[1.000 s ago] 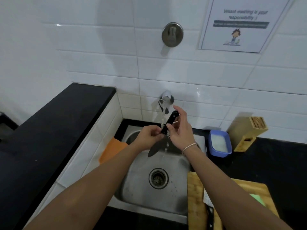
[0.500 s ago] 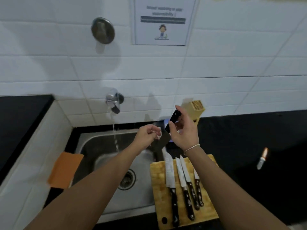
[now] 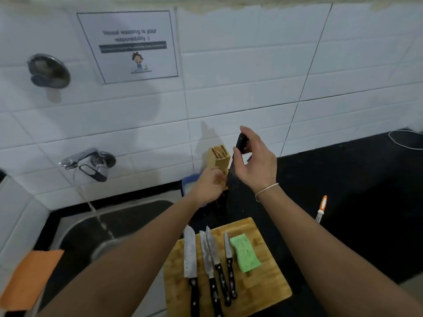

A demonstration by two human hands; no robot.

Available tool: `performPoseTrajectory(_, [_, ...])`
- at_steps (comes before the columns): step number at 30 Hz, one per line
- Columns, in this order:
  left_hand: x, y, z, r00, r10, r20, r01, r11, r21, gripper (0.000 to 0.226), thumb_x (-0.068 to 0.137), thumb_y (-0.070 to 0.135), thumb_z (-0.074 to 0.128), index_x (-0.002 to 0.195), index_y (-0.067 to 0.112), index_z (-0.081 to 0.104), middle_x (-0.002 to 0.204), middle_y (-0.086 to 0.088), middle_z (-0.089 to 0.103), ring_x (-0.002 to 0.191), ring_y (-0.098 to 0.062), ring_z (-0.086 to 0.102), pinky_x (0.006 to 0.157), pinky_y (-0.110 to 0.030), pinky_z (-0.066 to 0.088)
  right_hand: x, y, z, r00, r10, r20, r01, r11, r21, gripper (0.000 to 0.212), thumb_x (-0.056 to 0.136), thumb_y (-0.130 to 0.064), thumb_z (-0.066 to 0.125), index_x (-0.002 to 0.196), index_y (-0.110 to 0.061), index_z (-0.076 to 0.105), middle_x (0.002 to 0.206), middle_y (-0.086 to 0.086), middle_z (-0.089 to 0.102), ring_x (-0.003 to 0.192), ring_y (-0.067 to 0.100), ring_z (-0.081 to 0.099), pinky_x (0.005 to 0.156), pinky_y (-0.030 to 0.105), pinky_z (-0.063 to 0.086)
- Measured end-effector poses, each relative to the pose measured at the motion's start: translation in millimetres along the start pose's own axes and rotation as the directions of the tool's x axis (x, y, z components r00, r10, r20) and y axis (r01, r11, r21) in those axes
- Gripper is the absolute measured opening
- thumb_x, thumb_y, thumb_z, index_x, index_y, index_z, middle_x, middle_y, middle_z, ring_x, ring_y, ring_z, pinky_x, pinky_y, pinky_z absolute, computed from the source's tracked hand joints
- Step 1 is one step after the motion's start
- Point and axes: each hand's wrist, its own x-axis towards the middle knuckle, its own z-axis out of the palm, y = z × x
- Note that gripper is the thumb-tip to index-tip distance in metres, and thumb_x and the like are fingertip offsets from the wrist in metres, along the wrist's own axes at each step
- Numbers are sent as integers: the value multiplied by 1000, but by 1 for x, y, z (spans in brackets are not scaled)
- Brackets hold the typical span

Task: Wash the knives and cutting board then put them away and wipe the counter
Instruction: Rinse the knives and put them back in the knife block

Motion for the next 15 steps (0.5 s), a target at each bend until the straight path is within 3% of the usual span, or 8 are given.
performPoseTrajectory(3, [11,10,6,991,-52,120,22,971,239,15,84,18,53,80,29,63,113,-3,61,106,-21,59,96,-45,54,17,6,-7,999,-13,-42,15,998,57,57,90,-19,67,139,-33,42,115,-9,67,84,6,67,67,30,57])
performPoseTrajectory(7, [13,18,17,891,-317,326,120,855,505,28,100,15,44,117,9,66,122,-11,63,112,-25,59,102,-44,50,40,8,-6,996,-25,-87,37,989,142,59,89,-17,68,139,-32,42,122,-9,64,84,4,66,69,24,55])
performPoseTrajectory(11, [16,23,29,909,-277,311,70,837,543,31,102,15,42,117,3,66,126,-16,62,113,-28,59,101,-44,50,59,8,-1,993,-42,-110,64,977,204,58,89,-16,67,141,-28,44,120,-8,65,81,5,65,67,25,56])
performPoseTrajectory(15, [25,27,30,925,-231,301,22,825,565,30,103,19,42,123,8,61,143,-18,47,128,-30,50,108,-46,44,68,8,4,992,-64,-105,86,971,221,56,88,-16,67,141,-24,48,120,-8,65,79,4,64,67,26,57])
